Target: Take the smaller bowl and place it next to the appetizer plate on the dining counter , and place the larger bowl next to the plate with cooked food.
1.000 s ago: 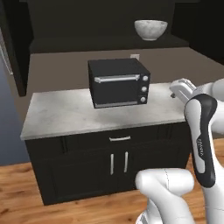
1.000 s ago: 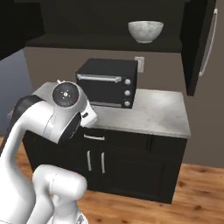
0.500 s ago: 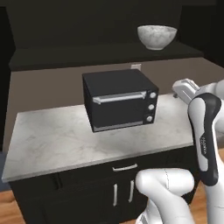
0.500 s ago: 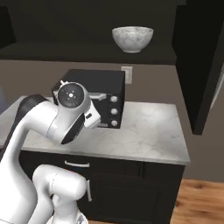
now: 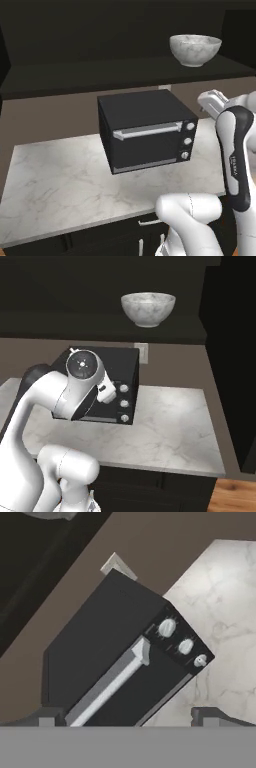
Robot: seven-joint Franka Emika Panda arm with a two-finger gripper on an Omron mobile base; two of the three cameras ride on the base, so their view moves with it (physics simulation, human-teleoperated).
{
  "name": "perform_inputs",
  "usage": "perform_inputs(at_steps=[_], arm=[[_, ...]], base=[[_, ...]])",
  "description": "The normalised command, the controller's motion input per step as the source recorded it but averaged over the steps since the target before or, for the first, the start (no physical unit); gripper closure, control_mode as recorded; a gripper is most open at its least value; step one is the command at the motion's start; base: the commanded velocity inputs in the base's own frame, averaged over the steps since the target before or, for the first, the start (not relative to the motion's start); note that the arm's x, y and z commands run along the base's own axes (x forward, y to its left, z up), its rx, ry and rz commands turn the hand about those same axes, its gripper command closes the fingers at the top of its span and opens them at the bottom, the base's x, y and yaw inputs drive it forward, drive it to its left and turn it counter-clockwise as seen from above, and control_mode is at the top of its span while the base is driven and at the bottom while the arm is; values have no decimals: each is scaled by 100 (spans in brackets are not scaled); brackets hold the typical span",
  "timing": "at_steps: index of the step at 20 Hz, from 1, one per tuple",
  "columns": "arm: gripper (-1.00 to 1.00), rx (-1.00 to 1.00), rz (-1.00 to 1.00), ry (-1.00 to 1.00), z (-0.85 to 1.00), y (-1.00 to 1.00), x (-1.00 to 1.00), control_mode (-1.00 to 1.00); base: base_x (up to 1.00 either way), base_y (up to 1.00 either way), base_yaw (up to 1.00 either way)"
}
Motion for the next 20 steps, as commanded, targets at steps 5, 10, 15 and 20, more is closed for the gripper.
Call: perform_inputs(at_steps=[5, 10, 15, 20], arm=[[-100, 4, -3, -25, 70, 0, -38, -100], [-100, 16, -12, -2, 87, -5, -2, -100], [-100, 28, -17, 0, 72, -42, 0, -100], [-100, 11, -24, -1, 33, -22, 12, -100]], base=[[0, 0, 0], [0, 0, 0], [0, 0, 0], [0, 0, 0]])
